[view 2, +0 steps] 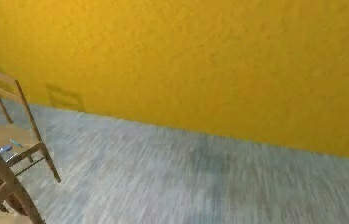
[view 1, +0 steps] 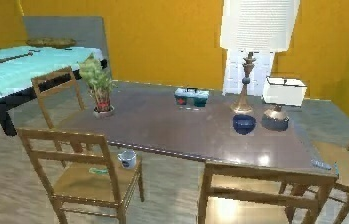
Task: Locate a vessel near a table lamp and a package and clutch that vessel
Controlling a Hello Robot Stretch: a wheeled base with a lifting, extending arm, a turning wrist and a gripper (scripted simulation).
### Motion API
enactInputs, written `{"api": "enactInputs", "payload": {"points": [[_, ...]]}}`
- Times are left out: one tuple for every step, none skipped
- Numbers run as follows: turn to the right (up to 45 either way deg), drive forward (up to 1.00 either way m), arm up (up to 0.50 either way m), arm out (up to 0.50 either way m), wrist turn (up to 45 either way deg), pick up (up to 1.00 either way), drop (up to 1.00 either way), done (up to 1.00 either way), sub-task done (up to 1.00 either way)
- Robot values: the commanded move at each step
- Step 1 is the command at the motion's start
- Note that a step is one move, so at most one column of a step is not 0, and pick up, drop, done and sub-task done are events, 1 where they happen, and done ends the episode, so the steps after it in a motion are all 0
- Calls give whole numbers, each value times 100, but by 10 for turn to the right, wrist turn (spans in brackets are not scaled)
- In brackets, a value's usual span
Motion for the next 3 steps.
{"api": "enactInputs", "payload": {"points": [[0,35,0,0,0,0,0,0,0],[-450,0,0,0,0,0,0,0,0],[-450,0,0,0,0,0,0,0,0]]}}
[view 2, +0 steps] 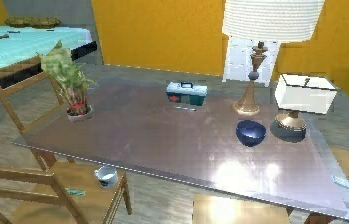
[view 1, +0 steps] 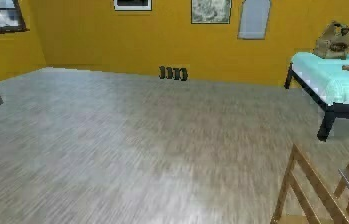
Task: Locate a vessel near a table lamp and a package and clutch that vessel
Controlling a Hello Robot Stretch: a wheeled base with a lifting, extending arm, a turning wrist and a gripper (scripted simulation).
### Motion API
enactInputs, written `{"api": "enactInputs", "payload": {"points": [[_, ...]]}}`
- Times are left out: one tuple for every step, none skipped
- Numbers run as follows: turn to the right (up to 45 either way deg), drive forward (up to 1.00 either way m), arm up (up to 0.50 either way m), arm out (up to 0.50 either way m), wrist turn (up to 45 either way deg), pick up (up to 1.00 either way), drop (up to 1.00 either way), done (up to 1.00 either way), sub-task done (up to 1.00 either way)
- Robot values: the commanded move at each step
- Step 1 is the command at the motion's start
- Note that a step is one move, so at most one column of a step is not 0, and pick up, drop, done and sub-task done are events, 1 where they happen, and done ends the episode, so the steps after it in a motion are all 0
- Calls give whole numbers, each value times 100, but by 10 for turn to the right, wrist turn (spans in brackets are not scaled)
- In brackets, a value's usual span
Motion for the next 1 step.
{"api": "enactInputs", "payload": {"points": [[-180,0,0,0,0,0,0,0,0]]}}
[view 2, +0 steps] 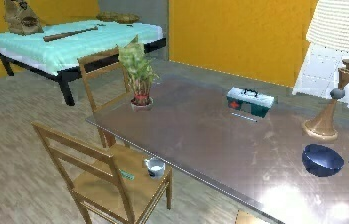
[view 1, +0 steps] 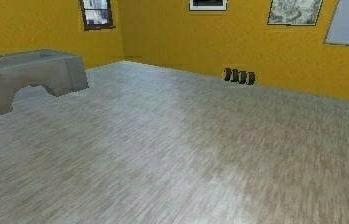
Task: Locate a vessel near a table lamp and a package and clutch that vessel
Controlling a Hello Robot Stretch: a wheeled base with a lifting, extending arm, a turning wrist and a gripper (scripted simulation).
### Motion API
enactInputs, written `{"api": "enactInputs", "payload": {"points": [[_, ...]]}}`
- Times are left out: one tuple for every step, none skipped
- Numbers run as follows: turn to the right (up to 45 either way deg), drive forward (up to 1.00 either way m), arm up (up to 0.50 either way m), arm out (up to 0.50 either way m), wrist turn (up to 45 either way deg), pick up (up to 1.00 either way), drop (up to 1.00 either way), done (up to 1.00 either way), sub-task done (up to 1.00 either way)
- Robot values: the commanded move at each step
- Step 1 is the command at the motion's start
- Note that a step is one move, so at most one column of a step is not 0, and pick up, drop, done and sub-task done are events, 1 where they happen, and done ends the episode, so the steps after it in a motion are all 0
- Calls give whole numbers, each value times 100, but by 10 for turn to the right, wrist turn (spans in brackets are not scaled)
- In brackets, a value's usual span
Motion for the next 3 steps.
{"api": "enactInputs", "payload": {"points": [[0,0,22,0,0,0,0,0,0],[0,0,0,46,0,0,0,0,0],[0,0,0,0,450,0,0,0,0]]}}
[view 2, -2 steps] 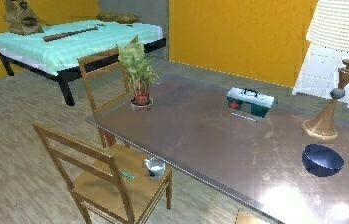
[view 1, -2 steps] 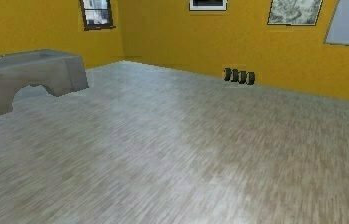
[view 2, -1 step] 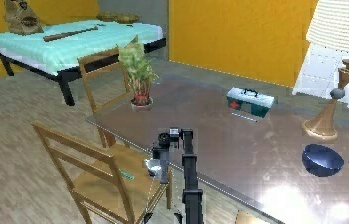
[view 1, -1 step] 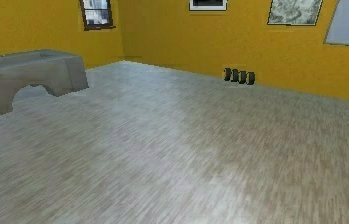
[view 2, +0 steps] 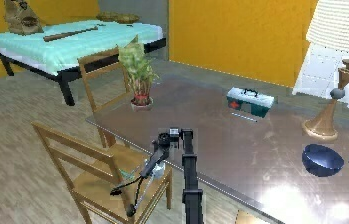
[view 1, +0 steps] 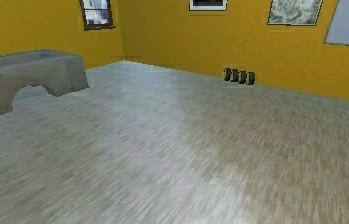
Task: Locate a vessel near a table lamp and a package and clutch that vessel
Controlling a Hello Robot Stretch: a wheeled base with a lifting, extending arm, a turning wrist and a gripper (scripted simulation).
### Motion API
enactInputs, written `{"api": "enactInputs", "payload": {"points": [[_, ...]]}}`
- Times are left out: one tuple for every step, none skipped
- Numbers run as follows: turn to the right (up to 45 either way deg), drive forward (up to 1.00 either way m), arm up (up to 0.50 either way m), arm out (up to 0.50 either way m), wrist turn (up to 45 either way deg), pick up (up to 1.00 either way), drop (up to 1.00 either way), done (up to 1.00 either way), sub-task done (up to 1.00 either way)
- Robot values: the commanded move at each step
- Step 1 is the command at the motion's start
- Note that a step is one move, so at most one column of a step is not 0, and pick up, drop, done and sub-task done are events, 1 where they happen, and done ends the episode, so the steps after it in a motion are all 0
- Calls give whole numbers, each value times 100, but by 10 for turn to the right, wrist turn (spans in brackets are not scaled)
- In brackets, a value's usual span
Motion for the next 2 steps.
{"api": "enactInputs", "payload": {"points": [[0,0,0,0,450,0,0,0,0],[0,0,0,0,450,0,0,0,0]]}}
